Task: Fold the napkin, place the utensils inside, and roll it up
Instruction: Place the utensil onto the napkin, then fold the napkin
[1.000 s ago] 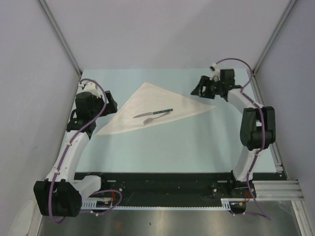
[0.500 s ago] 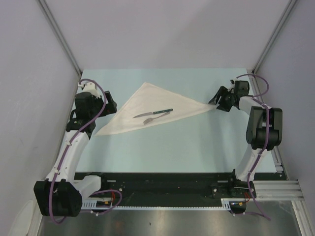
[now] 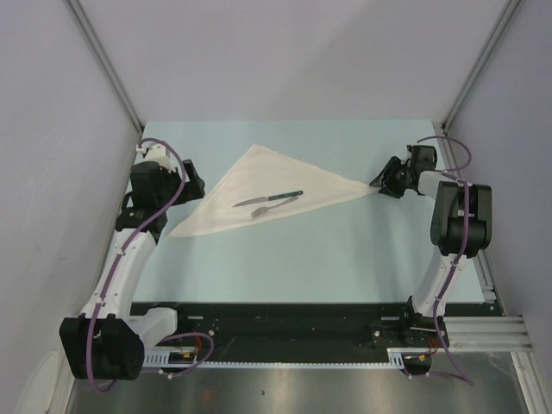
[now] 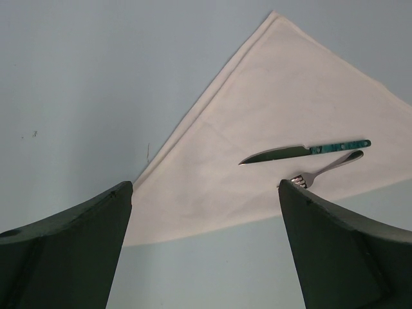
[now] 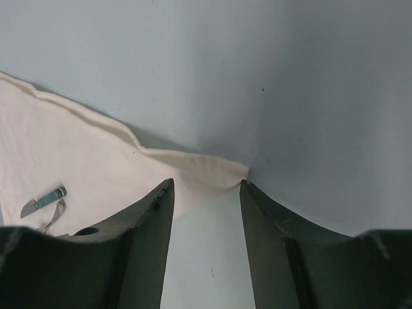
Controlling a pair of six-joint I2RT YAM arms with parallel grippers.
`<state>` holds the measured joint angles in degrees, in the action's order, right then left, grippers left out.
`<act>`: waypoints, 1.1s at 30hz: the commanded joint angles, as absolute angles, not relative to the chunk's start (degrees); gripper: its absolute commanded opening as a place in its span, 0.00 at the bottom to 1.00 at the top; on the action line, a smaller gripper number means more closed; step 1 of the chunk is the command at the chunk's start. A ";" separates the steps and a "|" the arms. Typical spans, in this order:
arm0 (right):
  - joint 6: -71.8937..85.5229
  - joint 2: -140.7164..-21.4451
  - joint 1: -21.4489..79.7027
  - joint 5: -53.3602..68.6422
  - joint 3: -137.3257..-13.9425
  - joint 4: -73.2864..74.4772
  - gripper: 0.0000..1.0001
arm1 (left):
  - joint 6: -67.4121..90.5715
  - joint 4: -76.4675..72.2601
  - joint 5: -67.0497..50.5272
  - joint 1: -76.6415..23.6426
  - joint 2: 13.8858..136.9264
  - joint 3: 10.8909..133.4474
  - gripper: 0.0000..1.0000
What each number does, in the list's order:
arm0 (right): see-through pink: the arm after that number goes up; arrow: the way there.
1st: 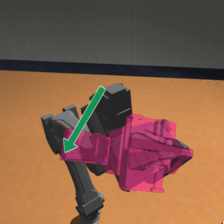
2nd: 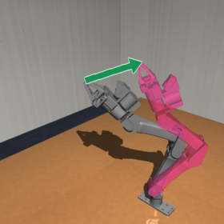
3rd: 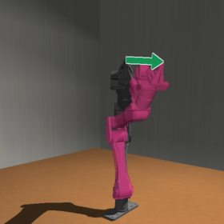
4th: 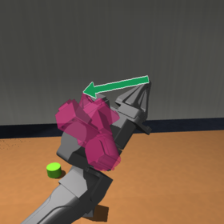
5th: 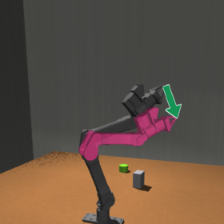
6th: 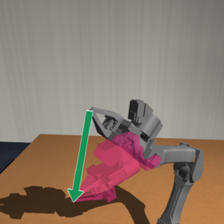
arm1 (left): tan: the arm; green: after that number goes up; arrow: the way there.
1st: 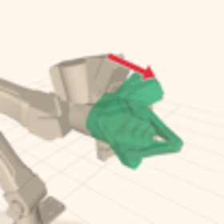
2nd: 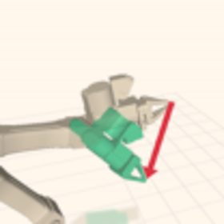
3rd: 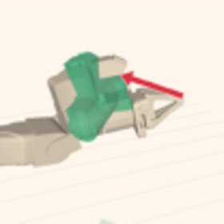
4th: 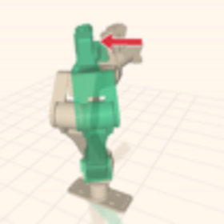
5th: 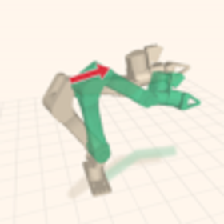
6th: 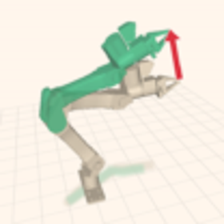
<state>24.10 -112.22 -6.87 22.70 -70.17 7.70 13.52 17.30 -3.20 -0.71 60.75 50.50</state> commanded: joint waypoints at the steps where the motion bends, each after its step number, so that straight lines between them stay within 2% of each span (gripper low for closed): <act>1: 25.05 -113.29 -7.12 21.62 -70.66 6.06 0.50 | 13.45 16.52 -3.69 -0.18 60.65 52.82 1.00; 12: 24.52 -114.00 -7.12 18.72 -70.58 8.61 0.43 | 13.71 16.44 -4.13 1.58 60.29 52.82 1.00; 15: 24.43 -111.98 -7.12 18.37 -69.26 7.91 0.49 | 13.62 16.44 -4.13 1.58 60.03 52.73 1.00; 19: 23.82 -111.62 -7.12 19.07 -68.82 8.26 0.50 | 13.80 16.26 -4.75 1.85 59.94 52.73 1.00; 33: 24.61 -113.46 -7.03 20.30 -68.11 7.12 0.40 | 14.06 16.00 -5.54 2.20 60.03 52.65 1.00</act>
